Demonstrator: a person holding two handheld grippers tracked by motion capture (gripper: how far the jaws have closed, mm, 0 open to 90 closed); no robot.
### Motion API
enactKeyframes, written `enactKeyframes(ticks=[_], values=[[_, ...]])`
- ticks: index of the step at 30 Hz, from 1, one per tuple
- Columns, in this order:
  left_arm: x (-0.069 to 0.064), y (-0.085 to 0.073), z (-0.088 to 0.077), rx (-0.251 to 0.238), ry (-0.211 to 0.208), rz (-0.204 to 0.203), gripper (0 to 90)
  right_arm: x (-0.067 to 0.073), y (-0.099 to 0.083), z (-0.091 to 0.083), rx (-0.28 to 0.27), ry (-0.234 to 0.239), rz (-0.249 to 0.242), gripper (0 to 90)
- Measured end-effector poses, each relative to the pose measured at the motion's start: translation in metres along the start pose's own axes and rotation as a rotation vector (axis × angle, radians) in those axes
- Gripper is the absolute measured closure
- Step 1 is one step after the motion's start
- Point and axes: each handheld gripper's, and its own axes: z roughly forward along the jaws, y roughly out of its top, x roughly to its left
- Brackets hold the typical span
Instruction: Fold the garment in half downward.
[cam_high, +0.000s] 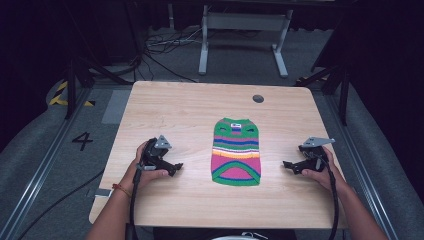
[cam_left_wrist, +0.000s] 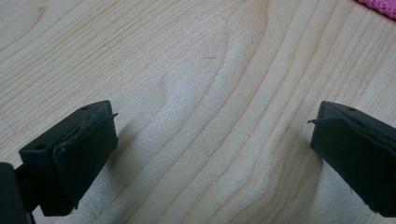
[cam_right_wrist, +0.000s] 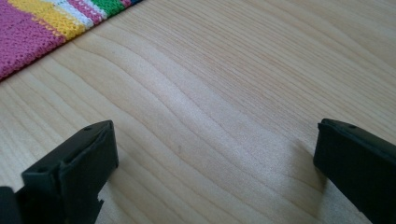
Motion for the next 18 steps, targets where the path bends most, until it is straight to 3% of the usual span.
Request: enactKeyframes(ticks=[18], values=[[0.0011, -0.0005, -0.0016, -0.004, 0.003, 0.001, 3.0, 0.0005, -0.0012, -0.0014, 0.000, -0.007, 0.009, 0.3]])
